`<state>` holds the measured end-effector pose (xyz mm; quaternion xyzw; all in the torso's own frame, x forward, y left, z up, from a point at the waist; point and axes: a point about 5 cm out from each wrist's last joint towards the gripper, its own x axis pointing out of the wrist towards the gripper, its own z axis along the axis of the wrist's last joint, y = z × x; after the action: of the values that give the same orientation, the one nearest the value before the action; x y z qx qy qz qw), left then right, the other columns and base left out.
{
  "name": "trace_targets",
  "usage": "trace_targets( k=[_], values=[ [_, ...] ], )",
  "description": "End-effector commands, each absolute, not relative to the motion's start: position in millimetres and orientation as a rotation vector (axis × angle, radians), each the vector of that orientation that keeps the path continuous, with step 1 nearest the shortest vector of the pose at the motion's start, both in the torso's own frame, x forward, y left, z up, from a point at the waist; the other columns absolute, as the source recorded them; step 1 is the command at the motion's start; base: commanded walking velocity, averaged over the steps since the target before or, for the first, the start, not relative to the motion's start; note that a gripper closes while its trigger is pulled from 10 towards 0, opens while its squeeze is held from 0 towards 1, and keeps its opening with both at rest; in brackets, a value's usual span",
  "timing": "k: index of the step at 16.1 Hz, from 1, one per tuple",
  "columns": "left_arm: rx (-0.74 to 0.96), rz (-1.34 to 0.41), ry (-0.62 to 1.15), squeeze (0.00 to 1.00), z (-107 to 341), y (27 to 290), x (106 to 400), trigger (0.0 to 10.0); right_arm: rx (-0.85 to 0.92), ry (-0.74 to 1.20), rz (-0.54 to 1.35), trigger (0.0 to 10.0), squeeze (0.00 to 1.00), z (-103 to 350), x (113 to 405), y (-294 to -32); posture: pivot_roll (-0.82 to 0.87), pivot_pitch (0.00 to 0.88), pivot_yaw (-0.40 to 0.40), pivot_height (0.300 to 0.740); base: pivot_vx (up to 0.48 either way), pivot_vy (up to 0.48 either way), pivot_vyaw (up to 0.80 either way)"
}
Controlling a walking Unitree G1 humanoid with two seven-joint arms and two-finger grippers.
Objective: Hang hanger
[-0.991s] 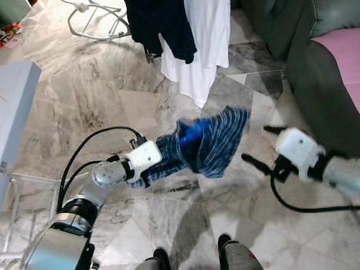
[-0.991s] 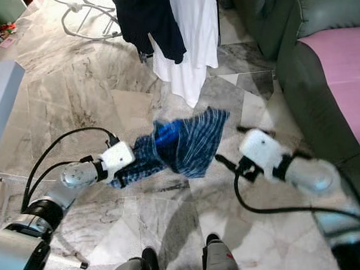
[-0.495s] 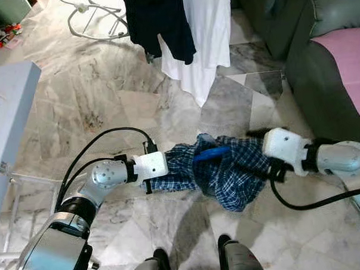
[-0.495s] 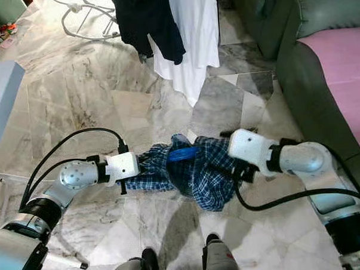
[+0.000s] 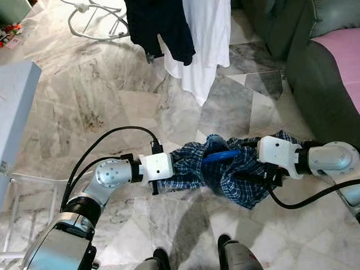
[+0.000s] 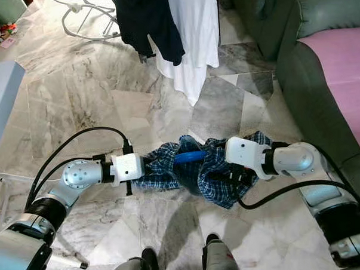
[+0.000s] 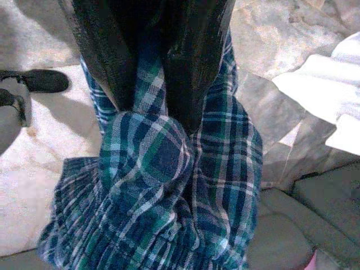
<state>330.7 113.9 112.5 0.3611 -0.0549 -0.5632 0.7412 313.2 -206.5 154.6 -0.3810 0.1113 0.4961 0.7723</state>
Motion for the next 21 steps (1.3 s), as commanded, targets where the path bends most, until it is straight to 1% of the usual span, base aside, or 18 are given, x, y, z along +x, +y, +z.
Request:
trace_targets(
  k=[1, 4, 5, 6, 7, 11, 13, 14, 15, 18, 19, 20, 21],
  values=[
    [0.805, -1.267, -0.14, 0.0, 111, 115, 326, 0.0, -0.832, 0.239, 1.124, 0.0, 0.0, 152, 312, -200, -0.31, 0.285, 0.124, 0.74, 0.0, 0.0, 0.0],
    [0.834, -1.302, -0.135, 0.0, 105, 112, 321, 0.0, -0.815, 0.222, 1.147, 0.0, 0.0, 155, 314, -195, -0.31, 0.287, 0.129, 0.74, 0.0, 0.0, 0.0],
    [0.83, -1.313, -0.135, 0.0, 103, 110, 320, 0.0, -0.777, 0.215, 1.181, 0.0, 0.0, 158, 313, -190, -0.31, 0.288, 0.131, 0.74, 0.0, 0.0, 0.0],
    [0.828, -1.317, -0.134, 0.0, 103, 110, 319, 0.0, -0.762, 0.219, 1.195, 2.2, 0.0, 159, 312, -188, -0.31, 0.288, 0.132, 0.74, 0.0, 0.0, 0.0],
    [0.831, -1.318, -0.133, 0.0, 102, 110, 319, 0.0, -0.74, 0.221, 1.213, 10.0, 0.0, 161, 311, -186, -0.31, 0.289, 0.132, 0.74, 0.0, 0.0, 0.0],
    [0.835, -1.313, -0.131, 0.0, 100, 110, 318, 0.0, -0.722, 0.245, 1.243, 10.0, 0.0, 165, 309, -187, -0.31, 0.288, 0.131, 0.74, 0.0, 0.0, 0.0],
    [0.833, -1.311, -0.124, 0.0, 98, 111, 317, 0.0, -0.77, 0.234, 1.196, 10.0, 0.0, 168, 315, -192, -0.31, 0.29, 0.131, 0.74, 0.0, 0.0, 0.0],
    [0.833, -1.311, -0.12, 0.0, 97, 111, 317, 0.0, -0.781, 0.217, 1.188, 2.5, 0.0, 171, 316, -192, -0.31, 0.29, 0.131, 0.74, 0.0, 0.0, 0.0],
    [0.835, -1.312, -0.111, 0.0, 95, 112, 316, 0.0, -0.782, 0.203, 1.184, 0.0, 0.0, 176, 318, -193, -0.31, 0.291, 0.131, 0.74, 0.0, 0.0, 0.0],
    [0.835, -1.29, -0.089, 0.0, 92, 114, 317, 0.0, -0.755, 0.188, 1.183, 0.0, 0.0, 183, 319, -191, -0.31, 0.29, 0.13, 0.74, 0.0, 0.0, 0.0],
    [0.837, -1.272, -0.079, 0.0, 92, 115, 318, 0.0, -0.751, 0.193, 1.185, 4.0, 0.0, 182, 318, -191, -0.31, 0.288, 0.13, 0.74, 0.0, 0.0, 0.0],
    [0.846, -1.26, -0.074, 0.0, 91, 116, 319, 0.0, -0.742, 0.201, 1.189, 10.0, 0.0, 180, 317, -190, -0.31, 0.288, 0.13, 0.74, 0.0, 0.0, 0.0],
    [0.842, -1.222, -0.073, 0.0, 92, 117, 322, 0.0, -0.712, 0.201, 1.172, 10.0, 0.0, 175, 316, -188, -0.31, 0.287, 0.129, 0.74, 0.0, 0.0, 0.0]
  ],
)
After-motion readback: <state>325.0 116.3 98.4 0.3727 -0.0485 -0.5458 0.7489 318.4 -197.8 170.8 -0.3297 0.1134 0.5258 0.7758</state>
